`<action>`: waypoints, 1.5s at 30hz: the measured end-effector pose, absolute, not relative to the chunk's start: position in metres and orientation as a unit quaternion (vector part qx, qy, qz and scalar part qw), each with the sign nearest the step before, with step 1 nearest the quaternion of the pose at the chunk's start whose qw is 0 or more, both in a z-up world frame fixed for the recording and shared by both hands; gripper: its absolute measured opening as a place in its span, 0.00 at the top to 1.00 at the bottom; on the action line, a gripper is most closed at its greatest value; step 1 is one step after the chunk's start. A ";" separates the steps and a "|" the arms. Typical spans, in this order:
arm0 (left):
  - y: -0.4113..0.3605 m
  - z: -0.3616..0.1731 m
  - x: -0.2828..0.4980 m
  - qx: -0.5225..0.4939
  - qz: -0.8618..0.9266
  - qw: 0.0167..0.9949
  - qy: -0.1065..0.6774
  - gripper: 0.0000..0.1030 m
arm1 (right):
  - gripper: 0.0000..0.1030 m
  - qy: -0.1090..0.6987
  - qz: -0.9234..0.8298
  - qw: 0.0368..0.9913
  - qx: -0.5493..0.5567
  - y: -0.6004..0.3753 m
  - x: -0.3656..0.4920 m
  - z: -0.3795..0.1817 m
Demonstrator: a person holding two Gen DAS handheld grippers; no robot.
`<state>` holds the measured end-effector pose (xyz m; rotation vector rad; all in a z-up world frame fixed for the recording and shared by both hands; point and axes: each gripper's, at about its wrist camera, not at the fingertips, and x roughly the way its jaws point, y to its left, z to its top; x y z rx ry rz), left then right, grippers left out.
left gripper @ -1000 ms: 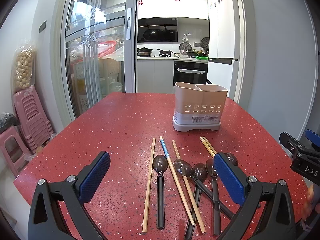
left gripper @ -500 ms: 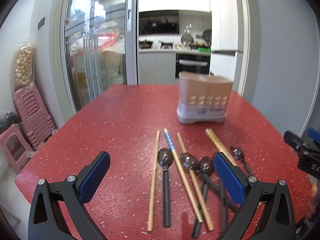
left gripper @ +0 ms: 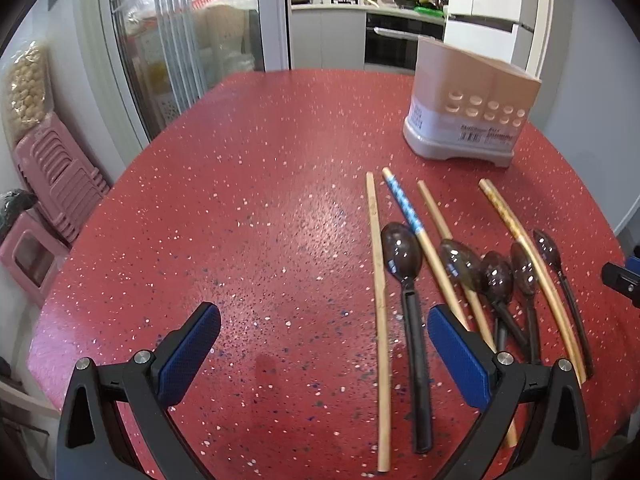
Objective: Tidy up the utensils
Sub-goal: 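Grasp a dark spoon with the right tool while the left tool grasps a plain chopstick, then lift both held utensils and drop them into the beige holder, opening both tools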
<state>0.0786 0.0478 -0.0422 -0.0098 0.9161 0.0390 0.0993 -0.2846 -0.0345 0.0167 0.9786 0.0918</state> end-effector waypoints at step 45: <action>-0.002 -0.048 0.189 0.057 -0.075 0.828 0.553 0.67 | 0.88 0.624 0.117 0.771 -0.044 -0.250 0.200 -0.055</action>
